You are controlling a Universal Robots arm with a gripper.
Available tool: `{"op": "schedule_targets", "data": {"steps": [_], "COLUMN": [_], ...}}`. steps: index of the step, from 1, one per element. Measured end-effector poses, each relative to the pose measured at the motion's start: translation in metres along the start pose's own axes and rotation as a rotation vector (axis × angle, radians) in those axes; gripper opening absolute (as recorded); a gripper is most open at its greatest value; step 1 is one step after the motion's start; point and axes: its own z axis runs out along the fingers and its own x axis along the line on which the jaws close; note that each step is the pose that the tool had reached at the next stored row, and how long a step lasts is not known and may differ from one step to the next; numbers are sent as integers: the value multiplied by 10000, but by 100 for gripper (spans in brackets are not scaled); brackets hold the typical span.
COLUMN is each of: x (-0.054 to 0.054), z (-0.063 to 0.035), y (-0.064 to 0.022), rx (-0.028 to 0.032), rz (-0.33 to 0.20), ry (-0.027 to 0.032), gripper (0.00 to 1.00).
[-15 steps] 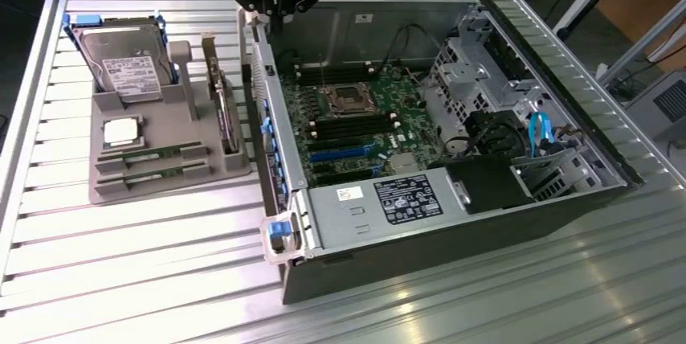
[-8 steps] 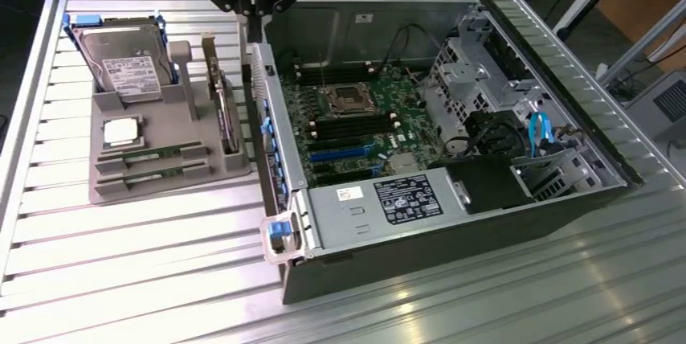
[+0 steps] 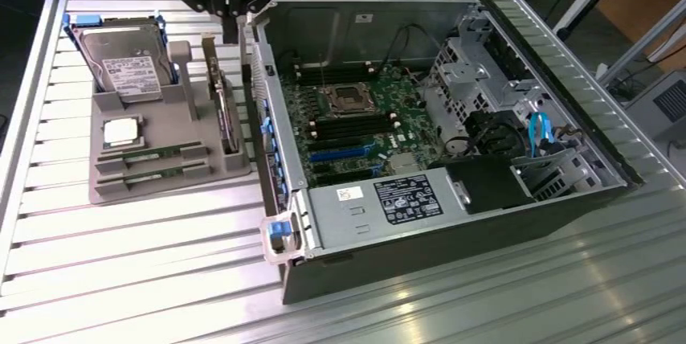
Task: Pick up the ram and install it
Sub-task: 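Reach for the ram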
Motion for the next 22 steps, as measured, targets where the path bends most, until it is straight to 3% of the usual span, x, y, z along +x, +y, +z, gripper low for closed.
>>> {"op": "schedule_targets", "data": {"steps": [11,17,22], "x": [328,646,657], "z": [-9,-18,-19], "y": [-25,-50,-89], "rx": [0,1,0], "rz": [0,0,0], "ry": [0,0,0], "gripper": [10,10,10]}}
